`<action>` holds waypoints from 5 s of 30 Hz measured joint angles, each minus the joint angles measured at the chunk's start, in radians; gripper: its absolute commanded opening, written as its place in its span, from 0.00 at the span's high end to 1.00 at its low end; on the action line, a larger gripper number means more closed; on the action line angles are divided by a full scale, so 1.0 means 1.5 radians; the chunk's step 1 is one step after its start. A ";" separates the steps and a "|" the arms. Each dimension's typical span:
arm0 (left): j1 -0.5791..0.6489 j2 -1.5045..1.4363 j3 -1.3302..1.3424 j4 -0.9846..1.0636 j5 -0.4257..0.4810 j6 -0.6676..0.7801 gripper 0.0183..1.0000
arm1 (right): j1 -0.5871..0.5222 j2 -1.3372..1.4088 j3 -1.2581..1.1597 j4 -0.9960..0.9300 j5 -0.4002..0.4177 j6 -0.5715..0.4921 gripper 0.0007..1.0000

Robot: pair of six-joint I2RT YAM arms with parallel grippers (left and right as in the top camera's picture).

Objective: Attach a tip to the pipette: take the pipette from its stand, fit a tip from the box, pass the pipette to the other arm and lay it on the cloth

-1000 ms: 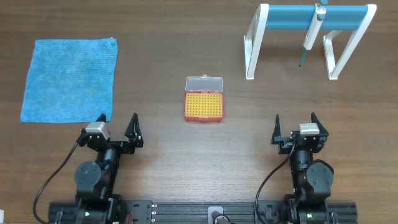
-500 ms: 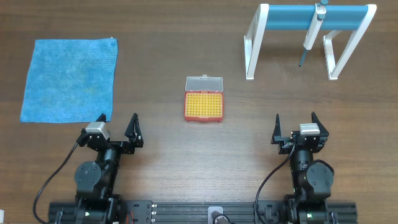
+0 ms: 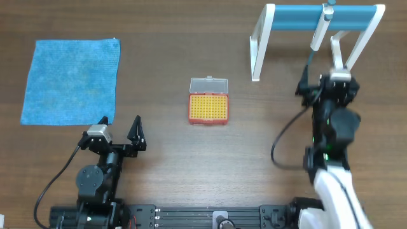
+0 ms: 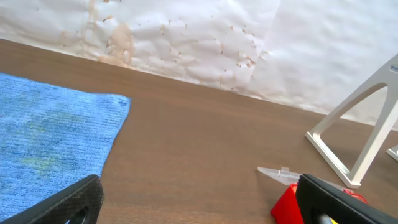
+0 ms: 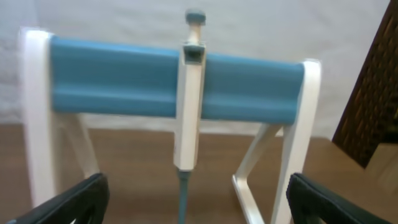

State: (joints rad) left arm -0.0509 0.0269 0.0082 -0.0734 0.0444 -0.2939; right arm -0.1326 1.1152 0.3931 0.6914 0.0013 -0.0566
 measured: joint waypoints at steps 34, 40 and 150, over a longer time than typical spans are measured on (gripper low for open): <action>0.000 0.000 0.000 0.000 0.000 0.000 0.00 | -0.003 0.418 0.227 0.105 -0.038 0.067 0.08; 0.000 0.000 0.000 0.000 0.000 0.000 0.00 | -0.003 0.418 0.228 0.106 -0.046 0.064 0.08; 0.000 0.000 0.000 0.000 0.000 0.000 0.00 | 0.447 0.498 0.051 0.498 -0.169 0.157 0.92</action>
State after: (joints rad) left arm -0.0509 0.0269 0.0082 -0.0734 0.0444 -0.2939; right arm 0.5373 1.8618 0.4698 1.4391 -0.2523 0.1787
